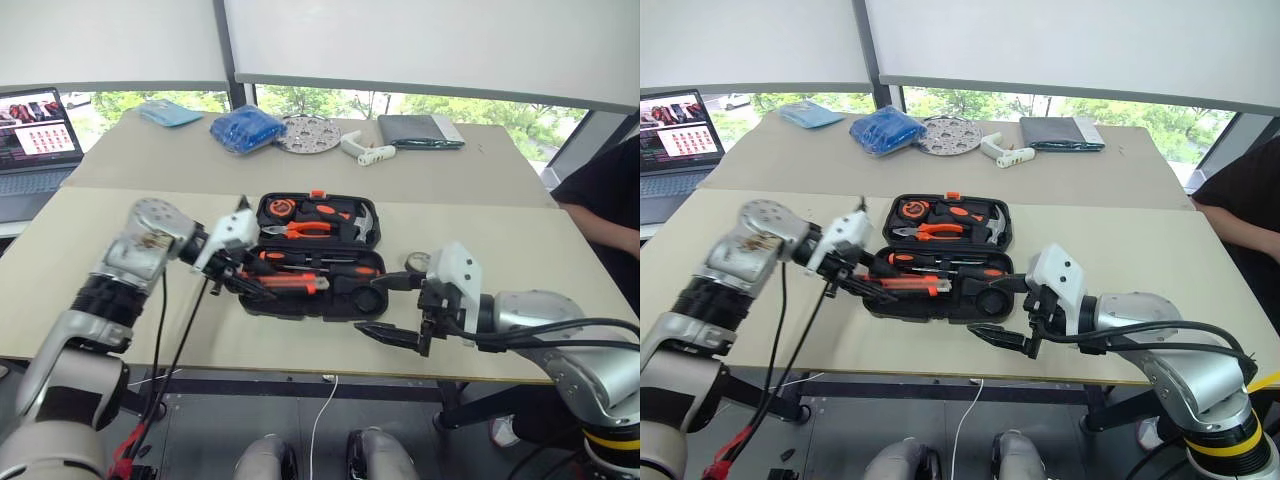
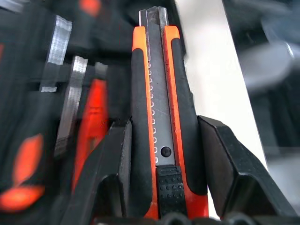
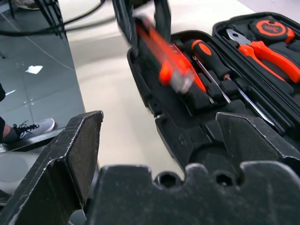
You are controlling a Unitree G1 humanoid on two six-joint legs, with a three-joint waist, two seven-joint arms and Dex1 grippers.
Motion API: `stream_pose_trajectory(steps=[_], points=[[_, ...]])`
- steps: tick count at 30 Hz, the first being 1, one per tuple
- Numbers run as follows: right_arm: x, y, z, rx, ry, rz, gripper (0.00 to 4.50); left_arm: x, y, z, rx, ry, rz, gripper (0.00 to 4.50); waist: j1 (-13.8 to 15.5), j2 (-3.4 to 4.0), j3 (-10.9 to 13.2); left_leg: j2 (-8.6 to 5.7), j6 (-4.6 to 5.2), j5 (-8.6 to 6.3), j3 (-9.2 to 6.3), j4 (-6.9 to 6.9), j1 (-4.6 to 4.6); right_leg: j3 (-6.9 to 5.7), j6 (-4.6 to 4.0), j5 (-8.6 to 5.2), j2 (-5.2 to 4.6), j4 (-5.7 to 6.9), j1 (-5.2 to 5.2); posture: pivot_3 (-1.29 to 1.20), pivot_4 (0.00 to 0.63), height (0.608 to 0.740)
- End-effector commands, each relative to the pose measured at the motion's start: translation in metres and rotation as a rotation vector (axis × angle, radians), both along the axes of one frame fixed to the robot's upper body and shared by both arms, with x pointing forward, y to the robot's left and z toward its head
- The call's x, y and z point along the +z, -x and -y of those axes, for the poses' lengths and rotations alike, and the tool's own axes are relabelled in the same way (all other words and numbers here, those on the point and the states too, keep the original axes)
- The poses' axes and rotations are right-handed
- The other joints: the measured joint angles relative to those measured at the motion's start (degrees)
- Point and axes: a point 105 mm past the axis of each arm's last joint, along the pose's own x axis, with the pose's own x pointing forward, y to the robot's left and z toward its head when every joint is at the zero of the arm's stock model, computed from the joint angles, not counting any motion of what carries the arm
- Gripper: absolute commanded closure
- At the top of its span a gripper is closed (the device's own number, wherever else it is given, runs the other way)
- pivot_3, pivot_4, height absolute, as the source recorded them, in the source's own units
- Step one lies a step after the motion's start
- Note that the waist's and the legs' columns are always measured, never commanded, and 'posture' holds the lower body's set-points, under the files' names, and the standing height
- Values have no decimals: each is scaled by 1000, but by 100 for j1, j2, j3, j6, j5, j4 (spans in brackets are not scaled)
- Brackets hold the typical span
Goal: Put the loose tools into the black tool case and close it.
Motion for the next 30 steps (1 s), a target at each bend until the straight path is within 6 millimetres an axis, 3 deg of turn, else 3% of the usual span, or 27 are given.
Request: stream_pose_trajectory(steps=[1, 9, 14, 16, 17, 20, 22, 28, 30], points=[[11, 7, 1, -26, -16, 50, 0, 1, -15, 7, 12, -42, 16, 2851, 24, 0, 0, -1, 2, 0, -1, 2, -1, -1, 0, 0, -1, 0, 0, 0, 150, 718], [8, 8, 5, -81, -26, 48, 0, -4, -14, 27, 7, -5, -70, 2851, 34, -1, 0, -2, 32, -17, -2, 15, -12, -1, 9, -2, -8, -6, 1, 0, 150, 718], [6, 7, 6, -93, -29, 43, 0, -7, -13, 26, 15, -11, -83, 2851, 38, -1, 0, -2, 34, -19, -4, 20, -12, -2, 12, -2, -9, -5, 2, 0, 150, 718], [6, 6, 7, -94, -29, 42, 0, -7, -14, 25, 21, -10, -86, 1847, 37, -1, 0, -2, 35, -19, -5, 20, -12, -2, 12, -2, -9, -5, 2, 0, 150, 718], [6, 5, 6, -94, -29, 42, 0, -7, -14, 24, 22, -9, -86, 1705, 42, -1, 0, -2, 35, -19, -6, 20, -12, -2, 12, -2, -9, -5, 2, 0, 150, 718], [5, 3, 6, -95, -30, 40, 0, -1, -11, 27, 6, 35, -88, 549, 60, -1, 0, -2, 39, -21, -9, 26, -13, -5, 16, 0, -12, -4, 6, 0, 150, 718], [5, 2, 6, -92, -32, 37, 0, 9, -11, 30, 10, 85, -94, 15, 59, -1, 0, -2, 45, -25, -13, 42, -19, -6, 20, 2, -13, 1, 6, 0, 150, 718], [4, 1, 3, -80, -36, 32, 0, 36, -22, 27, 60, 193, -54, 15, 41, -1, 0, 0, 53, -29, -19, 56, -38, -6, 25, 5, -11, 0, 0, 0, 150, 718], [4, 1, 3, -79, -36, 31, 0, 37, -25, 28, 67, 204, -29, 544, 42, -1, 0, -1, 53, -29, -18, 58, -40, -6, 25, 5, -10, -1, 0, 0, 150, 718]])
